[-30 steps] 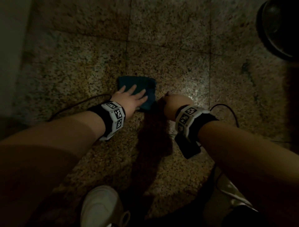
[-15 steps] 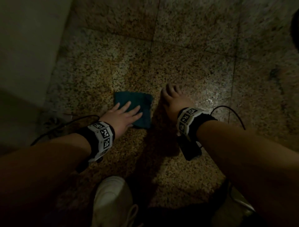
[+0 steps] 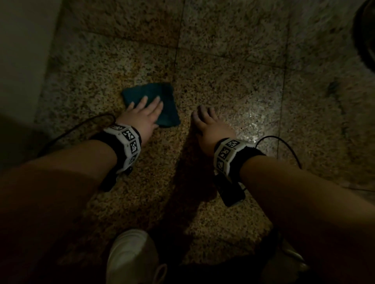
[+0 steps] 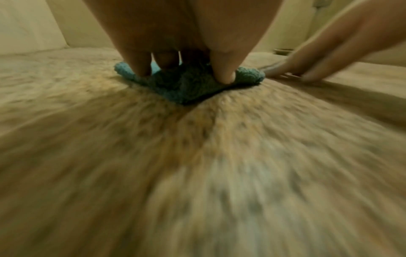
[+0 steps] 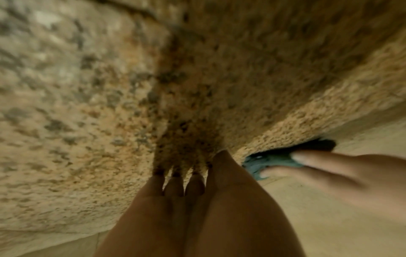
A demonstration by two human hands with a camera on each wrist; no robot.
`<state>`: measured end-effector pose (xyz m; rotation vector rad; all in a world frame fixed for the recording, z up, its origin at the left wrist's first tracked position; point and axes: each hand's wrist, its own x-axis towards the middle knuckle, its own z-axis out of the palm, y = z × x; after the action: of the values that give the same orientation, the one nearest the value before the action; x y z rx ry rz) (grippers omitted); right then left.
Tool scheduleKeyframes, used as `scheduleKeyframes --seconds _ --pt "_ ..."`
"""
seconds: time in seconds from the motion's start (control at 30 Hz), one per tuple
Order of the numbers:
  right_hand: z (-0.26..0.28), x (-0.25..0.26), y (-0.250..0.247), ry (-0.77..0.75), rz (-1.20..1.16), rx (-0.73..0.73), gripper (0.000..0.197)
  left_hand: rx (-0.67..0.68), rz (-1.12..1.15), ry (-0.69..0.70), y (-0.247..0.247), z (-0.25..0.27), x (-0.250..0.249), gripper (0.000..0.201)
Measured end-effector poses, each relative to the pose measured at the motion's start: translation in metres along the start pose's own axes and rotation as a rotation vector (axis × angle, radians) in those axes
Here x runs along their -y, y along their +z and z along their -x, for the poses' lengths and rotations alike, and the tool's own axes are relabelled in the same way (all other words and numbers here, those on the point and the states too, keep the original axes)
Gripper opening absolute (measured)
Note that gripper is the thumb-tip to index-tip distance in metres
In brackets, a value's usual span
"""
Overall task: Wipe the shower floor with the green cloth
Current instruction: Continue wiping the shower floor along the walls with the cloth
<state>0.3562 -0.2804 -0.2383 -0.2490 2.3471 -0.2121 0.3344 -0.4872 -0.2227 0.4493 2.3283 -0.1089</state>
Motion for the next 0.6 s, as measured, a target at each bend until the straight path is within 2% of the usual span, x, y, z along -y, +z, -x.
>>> scheduleKeyframes --seconds 0.2,0.4,0.6 --pt "0.003 0.0 -0.001 0.001 -0.007 -0.019 0.069 -0.045 -0.002 0.009 0.005 0.001 0.001 0.054" --pt "0.002 0.013 0.0 0.048 0.014 -0.029 0.068 0.033 -0.066 0.023 0.028 0.034 0.001 0.055" --pt "-0.005 0.036 -0.003 -0.075 0.101 -0.046 0.07 0.139 -0.153 0.047 0.058 0.067 0.008 0.056"
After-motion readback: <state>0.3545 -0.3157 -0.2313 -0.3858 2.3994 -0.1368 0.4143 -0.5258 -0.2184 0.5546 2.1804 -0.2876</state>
